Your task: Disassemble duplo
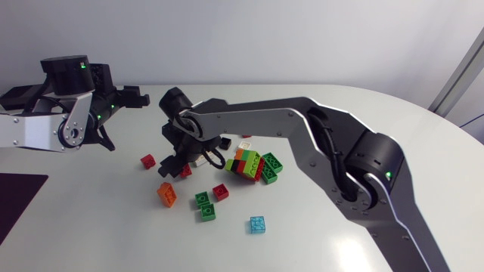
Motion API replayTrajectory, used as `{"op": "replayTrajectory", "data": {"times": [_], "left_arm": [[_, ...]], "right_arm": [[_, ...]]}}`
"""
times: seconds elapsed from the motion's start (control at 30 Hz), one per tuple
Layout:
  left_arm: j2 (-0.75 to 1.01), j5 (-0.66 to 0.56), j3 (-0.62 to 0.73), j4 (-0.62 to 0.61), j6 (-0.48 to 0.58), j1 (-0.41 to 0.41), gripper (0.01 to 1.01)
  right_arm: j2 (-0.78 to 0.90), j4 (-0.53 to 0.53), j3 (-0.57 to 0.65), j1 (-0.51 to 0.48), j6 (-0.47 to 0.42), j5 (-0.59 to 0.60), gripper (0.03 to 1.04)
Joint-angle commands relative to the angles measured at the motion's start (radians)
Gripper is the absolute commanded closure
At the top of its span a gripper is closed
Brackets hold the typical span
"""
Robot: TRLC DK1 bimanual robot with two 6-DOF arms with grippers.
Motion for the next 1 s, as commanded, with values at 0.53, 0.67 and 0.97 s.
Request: {"op": "replayTrajectory", "data": {"times": [0.53, 0.67, 0.97], "left_arm": [[0.005, -0.005, 0.002, 0.006, -0.003, 0.003, 0.357], [0.005, -0.005, 0.001, 0.006, -0.003, 0.003, 0.357], [0.005, -0.005, 0.001, 0.006, -0.002, 0.003, 0.359]], "right_arm": [[0.068, -0.067, 0.068, -0.007, 0.041, 0.048, 0.70], [0.071, -0.069, 0.071, -0.004, 0.035, 0.048, 0.84], [0.083, -0.092, 0.091, -0.006, 0.033, 0.040, 0.87]]}}
